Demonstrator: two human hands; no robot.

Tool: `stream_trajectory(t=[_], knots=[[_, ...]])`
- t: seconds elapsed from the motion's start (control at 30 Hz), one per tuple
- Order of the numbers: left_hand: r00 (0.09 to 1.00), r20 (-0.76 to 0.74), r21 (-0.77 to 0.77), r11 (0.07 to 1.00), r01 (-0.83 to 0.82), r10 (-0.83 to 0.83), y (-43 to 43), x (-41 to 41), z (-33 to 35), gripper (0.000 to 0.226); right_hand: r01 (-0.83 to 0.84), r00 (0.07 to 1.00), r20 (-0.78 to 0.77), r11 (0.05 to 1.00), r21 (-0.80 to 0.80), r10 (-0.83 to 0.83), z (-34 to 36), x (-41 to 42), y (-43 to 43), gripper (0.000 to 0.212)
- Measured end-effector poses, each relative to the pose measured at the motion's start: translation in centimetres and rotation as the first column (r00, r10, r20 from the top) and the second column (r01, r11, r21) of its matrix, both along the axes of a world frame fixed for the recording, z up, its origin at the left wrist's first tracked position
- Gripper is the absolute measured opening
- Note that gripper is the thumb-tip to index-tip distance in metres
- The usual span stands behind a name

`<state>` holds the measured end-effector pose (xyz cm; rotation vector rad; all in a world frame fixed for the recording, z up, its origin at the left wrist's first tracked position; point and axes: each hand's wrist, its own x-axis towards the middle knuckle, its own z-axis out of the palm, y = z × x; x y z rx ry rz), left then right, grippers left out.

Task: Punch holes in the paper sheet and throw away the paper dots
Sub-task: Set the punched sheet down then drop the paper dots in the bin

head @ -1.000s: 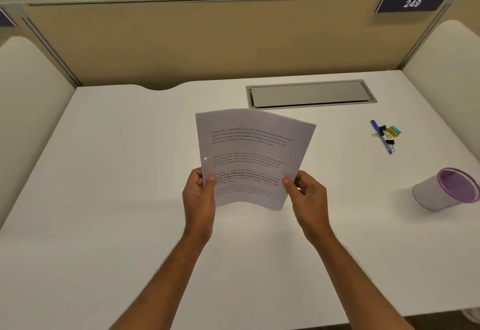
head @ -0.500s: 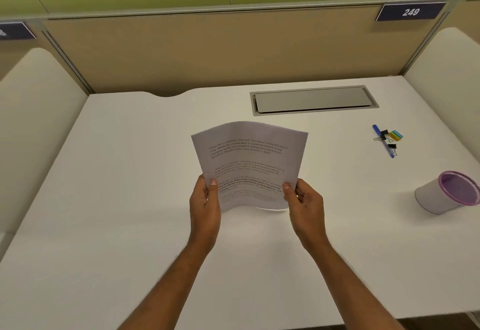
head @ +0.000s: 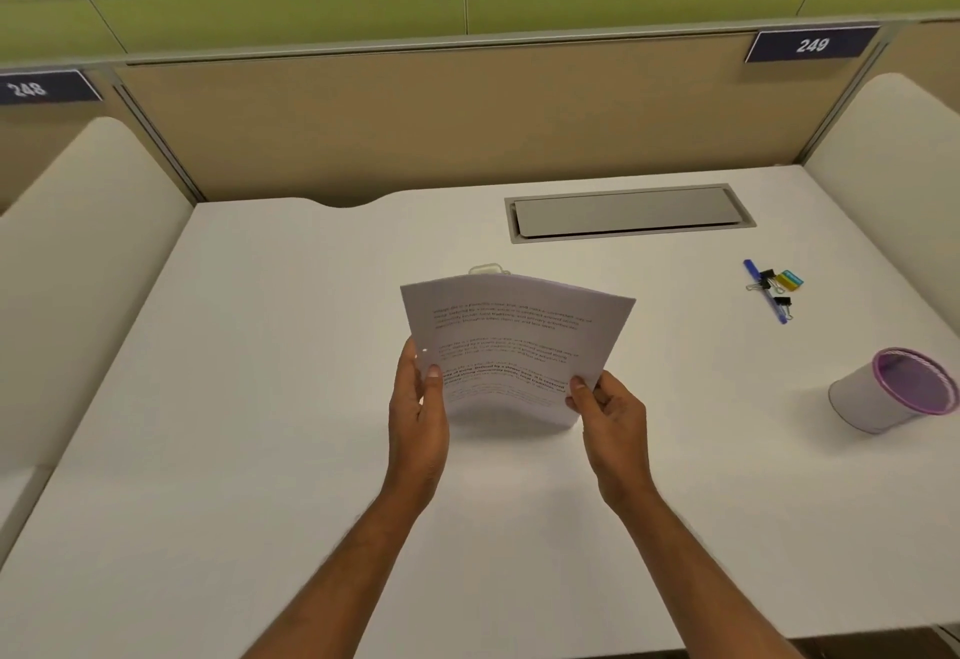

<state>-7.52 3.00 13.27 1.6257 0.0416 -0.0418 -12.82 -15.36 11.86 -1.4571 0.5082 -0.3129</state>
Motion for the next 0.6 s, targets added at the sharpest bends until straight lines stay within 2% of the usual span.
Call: stream_trajectory(t=[0.27,0.6], knots=[[0.998,0.049,0.044,0.999,0.029,-0.031,-0.16,0.40,0.89,0.038,0.009,1.000,-0.002,1.000,-0.001,-0.009,0.01,0.34,-0.41,0.026],[1.000,-0.025,0.118,0.993,0.017,-0.014,-0.20,-0.01,0.18,0.050,0.019,0.999,-0.048,1.000,0.010,-0.019,-0.33,0.67,-0.79,0.022]])
